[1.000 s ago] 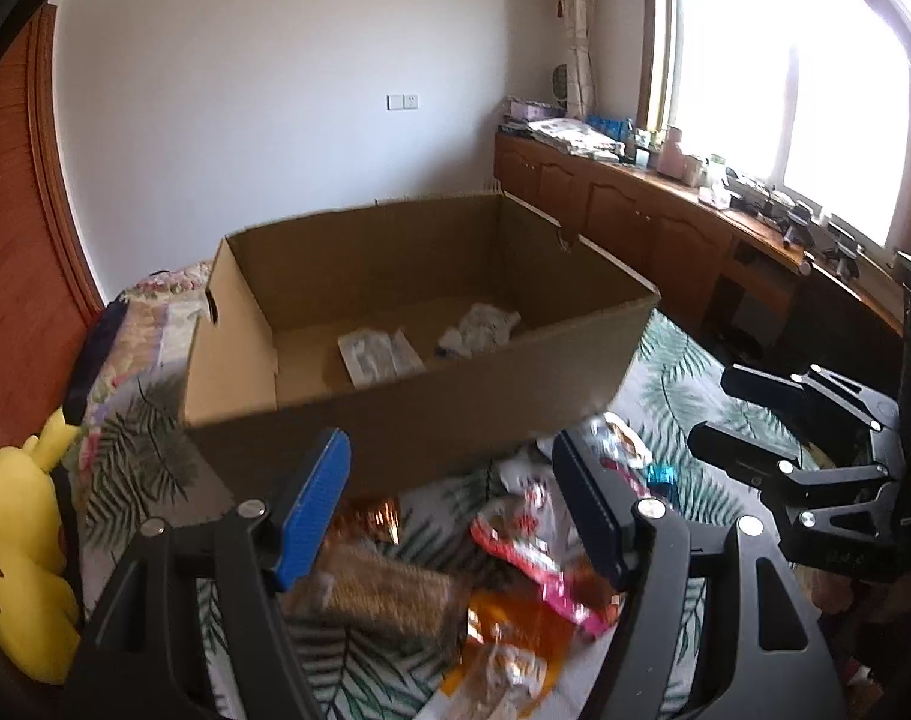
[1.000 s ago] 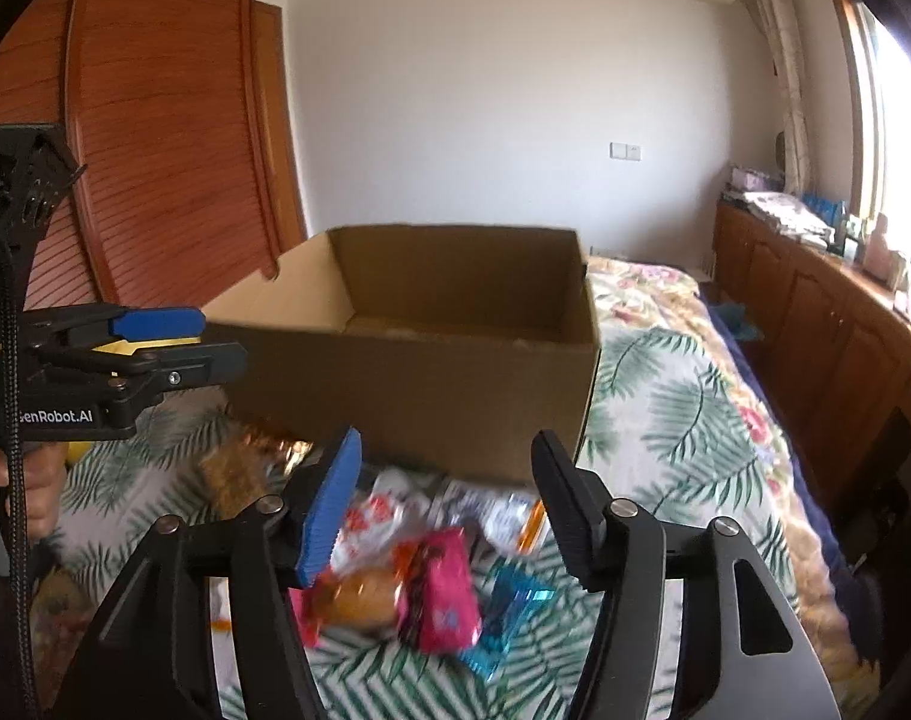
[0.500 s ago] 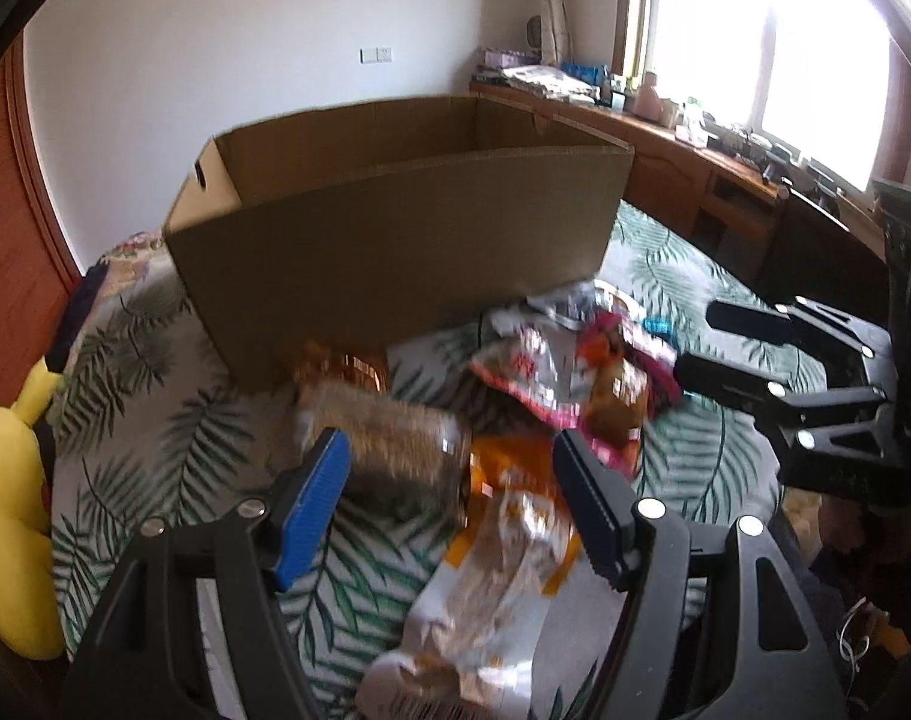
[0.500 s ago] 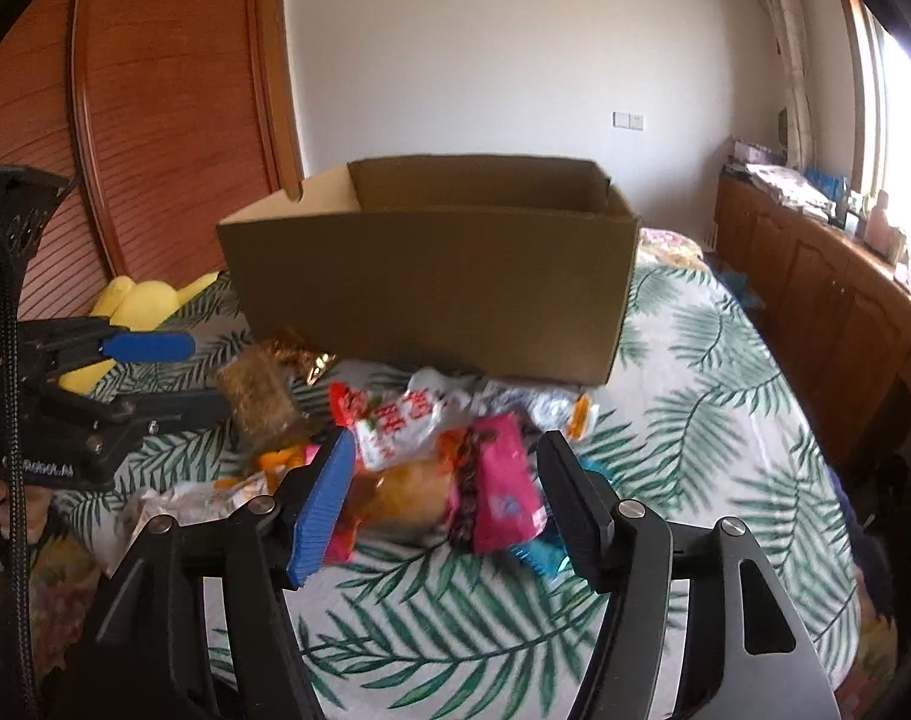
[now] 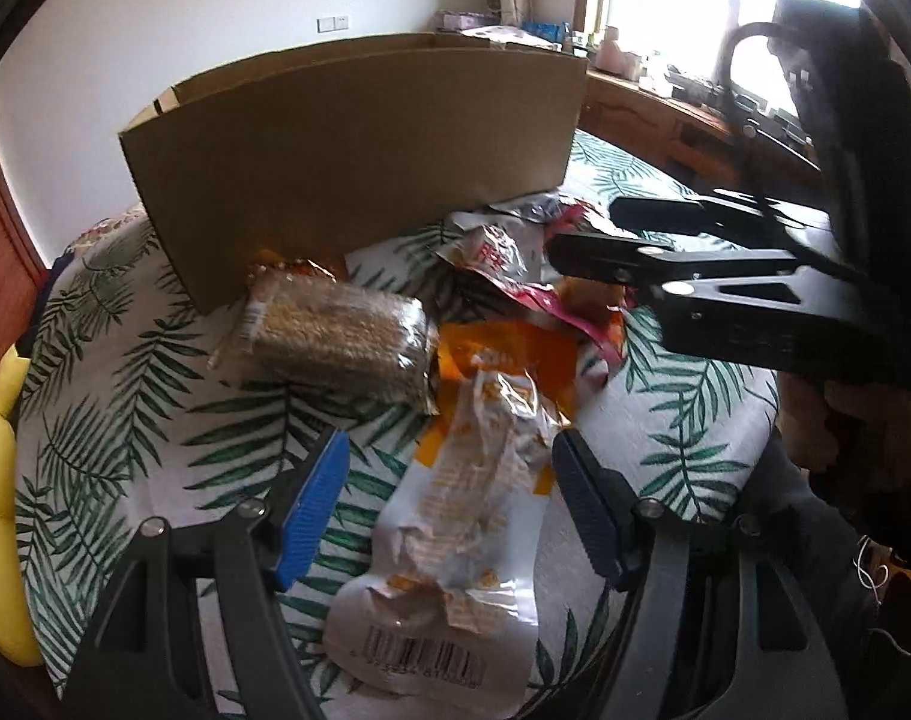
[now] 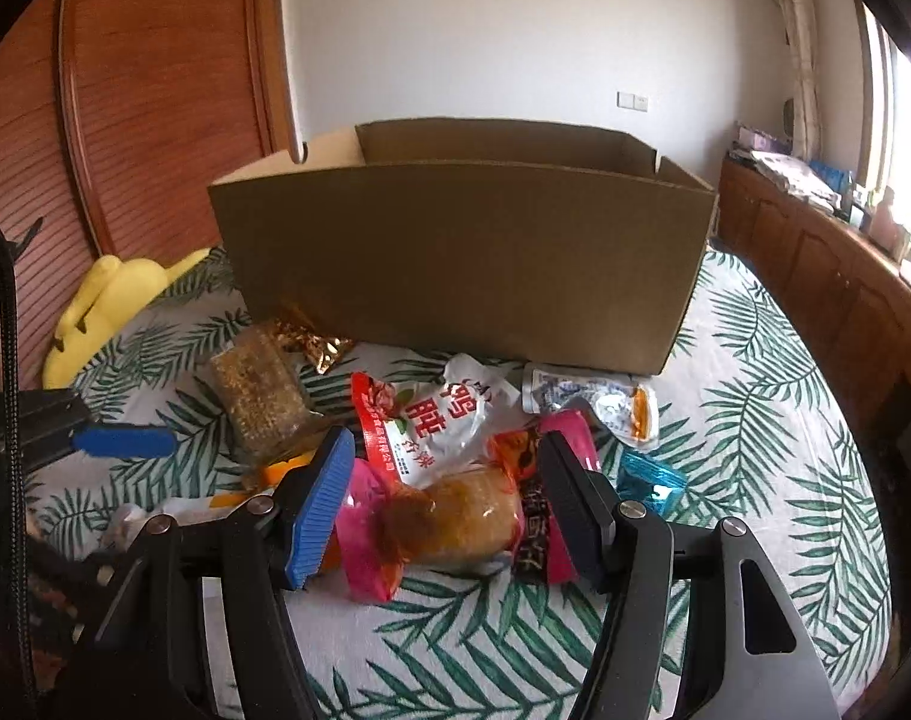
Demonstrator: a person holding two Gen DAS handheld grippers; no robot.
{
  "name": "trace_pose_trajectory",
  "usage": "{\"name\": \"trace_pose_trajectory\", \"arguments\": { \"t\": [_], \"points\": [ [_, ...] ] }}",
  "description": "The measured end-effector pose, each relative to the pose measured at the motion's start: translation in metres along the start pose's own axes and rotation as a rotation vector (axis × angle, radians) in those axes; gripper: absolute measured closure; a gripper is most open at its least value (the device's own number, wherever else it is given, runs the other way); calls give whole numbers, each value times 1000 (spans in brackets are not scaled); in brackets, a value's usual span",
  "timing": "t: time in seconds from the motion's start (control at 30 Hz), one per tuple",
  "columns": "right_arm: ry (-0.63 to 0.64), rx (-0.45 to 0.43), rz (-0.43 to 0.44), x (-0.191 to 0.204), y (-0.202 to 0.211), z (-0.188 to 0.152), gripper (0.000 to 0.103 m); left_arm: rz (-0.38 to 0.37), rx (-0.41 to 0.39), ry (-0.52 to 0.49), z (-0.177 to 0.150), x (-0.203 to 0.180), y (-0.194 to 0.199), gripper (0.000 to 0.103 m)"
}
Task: Organize snacks
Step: 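Move the left gripper back to the pile over the orange packet, then grasp the orange packet with left gripper while right gripper grasps pink sausage packet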
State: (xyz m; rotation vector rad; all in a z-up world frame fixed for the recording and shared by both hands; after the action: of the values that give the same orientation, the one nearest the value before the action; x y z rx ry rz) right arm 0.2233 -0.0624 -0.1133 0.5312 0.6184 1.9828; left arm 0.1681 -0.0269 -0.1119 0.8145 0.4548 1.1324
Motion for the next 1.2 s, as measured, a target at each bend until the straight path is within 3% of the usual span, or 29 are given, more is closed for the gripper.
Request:
{"name": "trace_pose_trajectory", "arguments": {
  "t": [0.33,0.6,0.77,1.03,1.2],
  "points": [
    [16,71,-82,-3,-12,-13,35,-29,59,-7,-14,1,-11,32],
    [1,115,-121,-12,4,-29,33,-45,37,4,-10,6,-12,31],
    [-49,109,-94,-22,14,-35,33,-16,29,-3,-12,7,-13,25],
    [-120,91,40,-16,5,-24,39,35,30,-26,-16,0,-13,17],
    [-116,109,43,-16,-8,-22,42,50,53,-9,-16,0,-13,13]
  ]
}}
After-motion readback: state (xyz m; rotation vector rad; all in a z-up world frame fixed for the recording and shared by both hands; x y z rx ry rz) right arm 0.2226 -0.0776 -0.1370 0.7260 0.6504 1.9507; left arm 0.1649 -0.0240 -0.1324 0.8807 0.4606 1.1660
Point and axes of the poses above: each gripper's, at about its wrist camera, not at the fingertips, and y roughly against the way its jaws point, x to its left, z to its top, the point moved 9 cm from there along -y, roughly the way its jaws point, and after that the axes turned 9 degrees about z, right-handed, at the moved point
